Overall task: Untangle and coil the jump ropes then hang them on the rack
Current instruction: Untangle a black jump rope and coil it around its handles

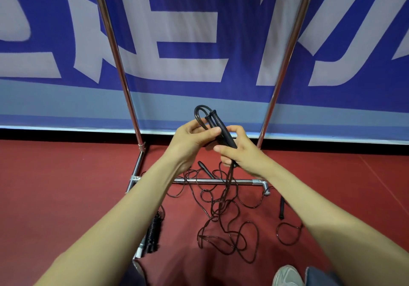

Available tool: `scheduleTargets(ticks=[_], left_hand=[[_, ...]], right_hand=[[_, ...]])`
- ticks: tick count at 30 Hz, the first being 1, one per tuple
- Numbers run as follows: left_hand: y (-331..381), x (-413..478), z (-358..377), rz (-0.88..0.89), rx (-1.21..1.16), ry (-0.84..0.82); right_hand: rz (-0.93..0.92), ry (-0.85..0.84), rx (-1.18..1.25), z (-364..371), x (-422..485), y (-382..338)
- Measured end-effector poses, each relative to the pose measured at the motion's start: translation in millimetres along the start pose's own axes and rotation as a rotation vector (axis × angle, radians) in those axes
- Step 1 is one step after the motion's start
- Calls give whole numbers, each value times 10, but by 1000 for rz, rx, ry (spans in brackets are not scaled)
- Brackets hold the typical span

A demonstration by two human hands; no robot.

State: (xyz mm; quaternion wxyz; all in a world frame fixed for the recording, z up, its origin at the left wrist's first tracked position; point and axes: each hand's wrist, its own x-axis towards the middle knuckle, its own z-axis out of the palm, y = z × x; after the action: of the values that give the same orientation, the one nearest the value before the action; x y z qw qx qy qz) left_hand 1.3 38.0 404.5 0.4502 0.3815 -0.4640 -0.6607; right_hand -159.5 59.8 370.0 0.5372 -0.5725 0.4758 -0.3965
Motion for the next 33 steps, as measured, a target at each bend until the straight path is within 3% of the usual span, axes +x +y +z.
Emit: scheduleTargets(ticks=[3,13,17,24,33], left_hand=[[44,15,-52,36,50,10],[-13,8,-77,19,141,0],[-4,4,-77,63,194,-7],[108,100,-141,133,190,86],[120,171,-209,108,87,151]], right_hand=[[7,-17,45,32,-1,-47],[1,-46,-243,156,19,19],[-25,-63,-202,172,13,-10],[-33,34,-407,126,-31,-9],[-59,42,-243,117,2,-22]])
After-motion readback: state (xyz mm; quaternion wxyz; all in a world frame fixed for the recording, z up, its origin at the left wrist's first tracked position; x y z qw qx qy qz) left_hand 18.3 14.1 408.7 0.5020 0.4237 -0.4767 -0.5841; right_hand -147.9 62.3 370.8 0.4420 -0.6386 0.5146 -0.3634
